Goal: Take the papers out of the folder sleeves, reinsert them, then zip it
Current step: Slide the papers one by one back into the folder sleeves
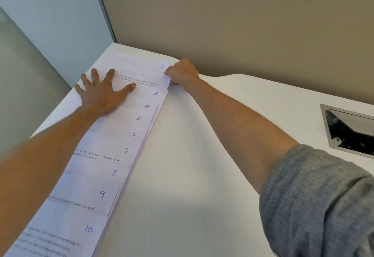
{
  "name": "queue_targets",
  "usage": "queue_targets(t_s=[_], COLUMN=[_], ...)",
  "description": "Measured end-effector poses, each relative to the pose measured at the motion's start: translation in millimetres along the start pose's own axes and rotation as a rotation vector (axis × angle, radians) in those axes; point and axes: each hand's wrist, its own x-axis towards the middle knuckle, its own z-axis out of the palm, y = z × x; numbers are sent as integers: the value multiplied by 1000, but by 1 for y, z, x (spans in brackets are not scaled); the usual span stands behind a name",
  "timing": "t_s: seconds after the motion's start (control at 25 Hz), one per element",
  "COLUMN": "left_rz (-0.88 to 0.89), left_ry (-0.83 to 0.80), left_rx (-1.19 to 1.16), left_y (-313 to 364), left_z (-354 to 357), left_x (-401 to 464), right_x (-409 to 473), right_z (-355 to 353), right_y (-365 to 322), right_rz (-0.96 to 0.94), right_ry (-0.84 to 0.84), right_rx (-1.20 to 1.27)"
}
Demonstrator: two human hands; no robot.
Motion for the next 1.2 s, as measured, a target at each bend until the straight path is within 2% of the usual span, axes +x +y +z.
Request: queue_targets(t_s=[0.12,0.24,0.4,0.6,0.68,0.76,0.88,0.96,1.08,1.2], left_rz=[15,20,38,40,20,23,234,354,347,312], left_ry=[-6,-11,-26,-80,-105,-107,-53,-76,-93,-77], left_rx=[-16,-17,-28,-3,5,11,67,66,-24,-108], left_y=[-2,-6,-8,-5,-3,0,4,7,9,9], left_z=[-1,-1,-2,-10,-13,-16,-13,-10,-12,-20], left_x=[1,2,2,1,-1,-2,-6,-10,-15,-17], right_x=[-4,-9,-24,-41,-50,-58,-59,-59,-64,-74], right_z=[-1,1,-3,-30,-32,-32,-35,-35,-34,-43], right_y=[-1,2,13,23,35,44,46,45,43,40], right_rz=[48,12,-8,38,118,177,171,163,174,163], right_ry=[36,86,23,311,279,167,127,130,150,302], right_rx=[231,414,378,547,603,590,565,539,551,564])
